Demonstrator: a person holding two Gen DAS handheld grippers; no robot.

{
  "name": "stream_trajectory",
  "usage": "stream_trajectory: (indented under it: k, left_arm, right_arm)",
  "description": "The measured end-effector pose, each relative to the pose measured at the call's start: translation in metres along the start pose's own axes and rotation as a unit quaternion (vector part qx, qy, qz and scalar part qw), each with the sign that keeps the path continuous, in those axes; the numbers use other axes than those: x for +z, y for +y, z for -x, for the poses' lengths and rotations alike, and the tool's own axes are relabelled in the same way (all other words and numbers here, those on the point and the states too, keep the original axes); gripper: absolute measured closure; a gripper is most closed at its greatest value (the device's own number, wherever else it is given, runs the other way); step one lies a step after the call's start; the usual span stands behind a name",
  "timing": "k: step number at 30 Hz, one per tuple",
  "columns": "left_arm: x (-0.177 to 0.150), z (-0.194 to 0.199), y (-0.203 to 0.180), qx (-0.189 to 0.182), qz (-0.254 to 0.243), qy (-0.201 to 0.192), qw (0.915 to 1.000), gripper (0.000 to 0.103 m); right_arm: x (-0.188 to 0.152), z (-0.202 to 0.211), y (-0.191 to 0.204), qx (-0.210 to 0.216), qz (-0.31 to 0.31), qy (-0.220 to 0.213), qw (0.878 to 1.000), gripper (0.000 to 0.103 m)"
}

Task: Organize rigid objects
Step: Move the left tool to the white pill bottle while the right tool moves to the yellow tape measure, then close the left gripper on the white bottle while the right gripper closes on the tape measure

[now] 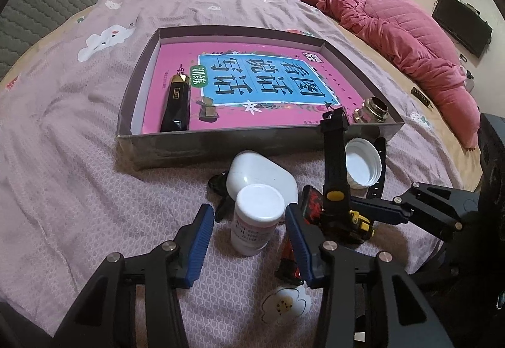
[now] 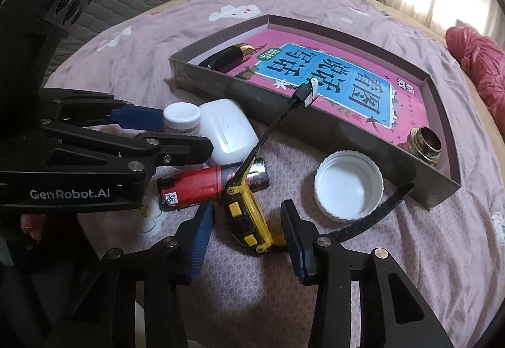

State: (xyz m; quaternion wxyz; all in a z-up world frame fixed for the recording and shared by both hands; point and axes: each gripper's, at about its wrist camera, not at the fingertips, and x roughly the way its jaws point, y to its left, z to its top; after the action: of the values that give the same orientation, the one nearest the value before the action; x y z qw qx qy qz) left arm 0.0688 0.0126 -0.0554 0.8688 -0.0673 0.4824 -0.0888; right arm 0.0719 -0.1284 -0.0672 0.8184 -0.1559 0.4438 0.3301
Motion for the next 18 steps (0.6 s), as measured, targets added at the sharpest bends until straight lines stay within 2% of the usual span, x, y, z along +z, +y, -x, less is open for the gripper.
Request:
stream_trajectory:
  k: [5,12,14,16,18]
  left_arm:
    - [0.0002,-0.0034,0.0011,0.001,0.001,0.005,1.0,0.061]
    - [-0.0004,-0.0042,0.0025,-0.006,0.004,0.005,1.0,0.062]
    - [-0.0001,-0.0043,0.0035,-0.009,0.004,0.005,0.9999,0.064]
    - [-0.0001,-0.0034,0.0026,-0.013,0.003,0.003,0.9999,0.072]
    - [0.0,-0.0024,0.0011,-0.013,-0.001,0.001,0.9999,0.074]
  right_arm:
    - [0.0005,-0.0025,0.0004,0.0,0.004,0.001,1.0,0.063]
    - [0.0014,-0.0031,-0.0019,0.001,0.001,0.003,1.0,0.077]
    - [0.0017,-0.0015,-0.0016,0.003,0.001,0.001,1.0,0.08]
    - [0.0015,-0.0004,-0.0013,0.002,0.004,0.0,1.0,0.08]
    - [0.0013,0.0,-0.0022,0.003,0.001,-0.001,1.0,0.08]
